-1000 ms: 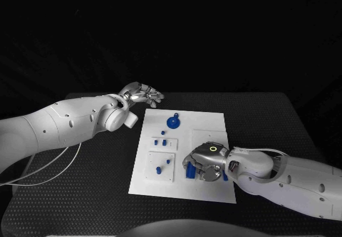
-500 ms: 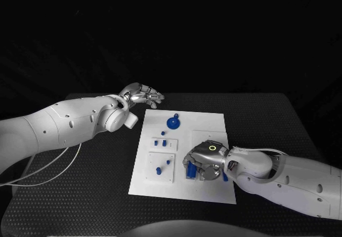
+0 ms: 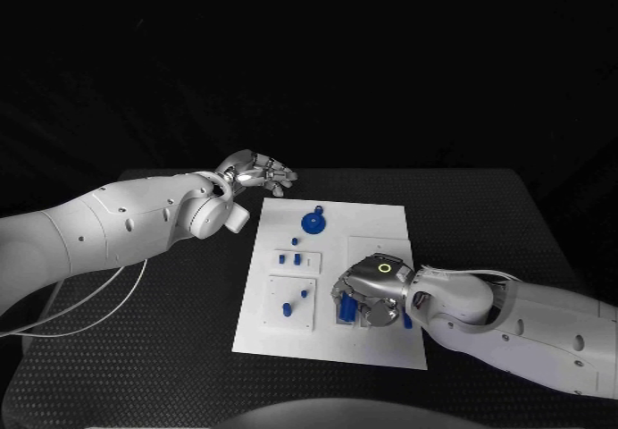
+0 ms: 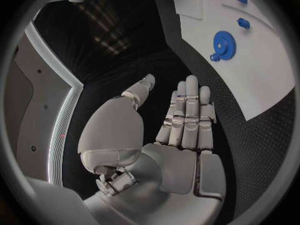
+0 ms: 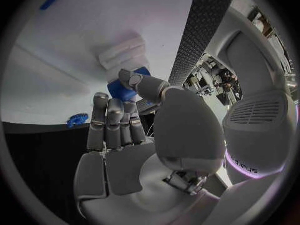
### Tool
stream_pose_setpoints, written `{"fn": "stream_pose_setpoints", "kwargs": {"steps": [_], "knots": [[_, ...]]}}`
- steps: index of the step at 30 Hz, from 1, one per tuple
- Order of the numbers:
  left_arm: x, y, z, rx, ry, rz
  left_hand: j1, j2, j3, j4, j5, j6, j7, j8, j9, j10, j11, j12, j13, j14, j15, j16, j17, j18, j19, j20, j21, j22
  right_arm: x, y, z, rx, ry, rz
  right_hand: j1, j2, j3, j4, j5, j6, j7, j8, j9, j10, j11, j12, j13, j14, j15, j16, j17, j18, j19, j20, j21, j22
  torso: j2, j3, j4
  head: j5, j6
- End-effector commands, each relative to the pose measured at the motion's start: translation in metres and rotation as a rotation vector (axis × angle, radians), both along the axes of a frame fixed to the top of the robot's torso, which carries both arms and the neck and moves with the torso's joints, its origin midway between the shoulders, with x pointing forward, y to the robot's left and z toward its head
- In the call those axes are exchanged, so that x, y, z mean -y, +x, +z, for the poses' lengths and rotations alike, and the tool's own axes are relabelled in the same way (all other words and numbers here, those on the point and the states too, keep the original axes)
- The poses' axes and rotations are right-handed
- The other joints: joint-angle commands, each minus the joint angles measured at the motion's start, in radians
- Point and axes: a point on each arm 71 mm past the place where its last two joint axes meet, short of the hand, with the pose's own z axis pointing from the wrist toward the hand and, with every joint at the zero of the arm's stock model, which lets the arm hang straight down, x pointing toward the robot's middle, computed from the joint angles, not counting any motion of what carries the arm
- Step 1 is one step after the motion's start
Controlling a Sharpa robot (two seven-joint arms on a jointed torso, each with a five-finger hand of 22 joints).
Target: Assemble the parts on the task board
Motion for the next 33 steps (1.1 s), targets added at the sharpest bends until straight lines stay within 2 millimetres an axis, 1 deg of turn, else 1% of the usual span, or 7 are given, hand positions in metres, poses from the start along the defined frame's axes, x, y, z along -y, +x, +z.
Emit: {"fn": "stream_pose_setpoints", "kwargs": {"steps": [1, 7, 18, 25, 29, 31, 33], "knots": [[0.0023, -0.0004, 0.0005, -0.003, -0.01, -0.015, 0.0, 0.011, 0.002, 0.006, -0.001, -0.003, -0.002, 0.006, -0.001, -0.006, -0.003, 0.004, -0.002, -0.003, 0.006, -0.007, 0.001, 0.007, -0.006, 0.003, -0.006, 0.001, -0.0015, -0.0033, -0.0006, -0.013, 0.006, 0.009, -0.009, 0.004, 0.002, 0.001, -0.006, 0.02, 0.009, 0.006, 0.002, 0.006, -0.002, 0.006, -0.002, -0.001, -0.009, 0.005, -0.002, -0.018, 0.004, -0.004, 0.005, 0.01, 0.0, 0.0002, 0.0, 0.002, 0.0], [0.0026, -0.0002, 0.0003, -0.005, -0.01, -0.016, 0.0, 0.012, 0.001, 0.007, -0.001, -0.004, -0.002, 0.006, -0.002, -0.007, -0.002, 0.004, -0.002, -0.003, 0.006, -0.007, 0.001, 0.007, -0.006, 0.003, -0.006, 0.002, -0.0064, -0.0087, 0.0018, -0.031, 0.028, 0.032, -0.009, 0.009, 0.008, 0.0, -0.006, 0.034, 0.013, 0.009, 0.001, 0.005, 0.001, 0.008, -0.006, -0.001, -0.007, 0.007, -0.005, -0.018, 0.003, -0.004, 0.005, 0.009, 0.0, 0.0007, 0.0007, 0.003, -0.001], [0.0023, -0.0001, 0.0003, -0.006, -0.01, -0.016, 0.0, 0.012, 0.001, 0.008, -0.001, -0.005, -0.002, 0.006, -0.002, -0.007, -0.002, 0.004, -0.002, -0.003, 0.006, -0.008, 0.002, 0.007, -0.006, 0.003, -0.007, 0.003, -0.0057, -0.0079, 0.0011, -0.039, 0.026, 0.032, -0.007, 0.013, 0.018, 0.0, -0.006, 0.044, 0.015, 0.009, -0.002, 0.002, 0.003, 0.01, -0.01, -0.004, -0.005, 0.008, -0.009, -0.018, 0.0, -0.003, 0.004, 0.008, 0.0, 0.0012, -0.001, 0.005, -0.003], [0.0025, -0.0002, 0.0002, -0.006, -0.01, -0.016, 0.0, 0.012, 0.001, 0.008, -0.001, -0.005, -0.002, 0.006, -0.002, -0.007, -0.002, 0.004, -0.002, -0.003, 0.006, -0.008, 0.002, 0.007, -0.006, 0.003, -0.007, 0.003, -0.0041, -0.0062, -0.0012, -0.05, 0.007, 0.027, -0.007, 0.014, 0.021, 0.0, -0.006, 0.044, 0.014, 0.007, -0.004, 0.0, 0.003, 0.011, -0.012, -0.005, -0.004, 0.009, -0.01, -0.018, -0.001, -0.003, 0.004, 0.008, 0.0, 0.0002, -0.0006, 0.004, -0.003], [0.0023, -0.0004, 0.0002, -0.007, -0.01, -0.017, 0.0, 0.012, 0.0, 0.008, -0.001, -0.005, -0.002, 0.006, -0.002, -0.007, -0.002, 0.004, -0.002, -0.003, 0.006, -0.009, 0.003, 0.007, -0.006, 0.003, -0.008, 0.003, -0.0029, -0.004, -0.0029, -0.046, -0.008, 0.021, -0.009, 0.014, 0.025, -0.001, -0.006, 0.037, 0.013, 0.0, -0.009, -0.006, 0.004, 0.012, -0.015, -0.01, -0.003, 0.009, -0.013, -0.018, -0.006, -0.001, 0.003, 0.009, 0.0, 0.0003, -0.0015, 0.004, -0.005], [0.0021, -0.0004, 0.0002, -0.007, -0.01, -0.017, 0.0, 0.012, 0.0, 0.008, -0.001, -0.005, -0.001, 0.006, -0.002, -0.008, -0.002, 0.004, -0.002, -0.003, 0.006, -0.009, 0.003, 0.007, -0.006, 0.003, -0.008, 0.003, -0.0027, -0.0026, -0.0034, -0.032, -0.016, 0.021, -0.01, 0.011, 0.026, -0.003, -0.006, 0.022, 0.008, -0.011, -0.014, -0.014, 0.004, 0.012, -0.017, -0.016, -0.002, 0.009, -0.015, -0.018, -0.012, 0.001, 0.001, 0.009, 0.0, 0.0004, -0.0019, 0.003, -0.005], [0.0019, -0.0004, 0.0002, -0.008, -0.01, -0.017, 0.0, 0.012, 0.0, 0.008, -0.001, -0.005, -0.001, 0.006, -0.002, -0.008, -0.002, 0.004, -0.002, -0.004, 0.006, -0.009, 0.003, 0.007, -0.006, 0.003, -0.008, 0.003, -0.002, -0.0018, -0.0039, -0.029, -0.022, 0.017, -0.009, 0.004, 0.026, -0.005, -0.006, -0.004, 0.008, -0.027, -0.023, -0.026, 0.005, 0.011, -0.02, -0.026, -0.001, 0.008, -0.017, -0.018, -0.02, 0.004, -0.001, 0.009, 0.0, 0.0003, -0.0025, 0.005, -0.004]]}}
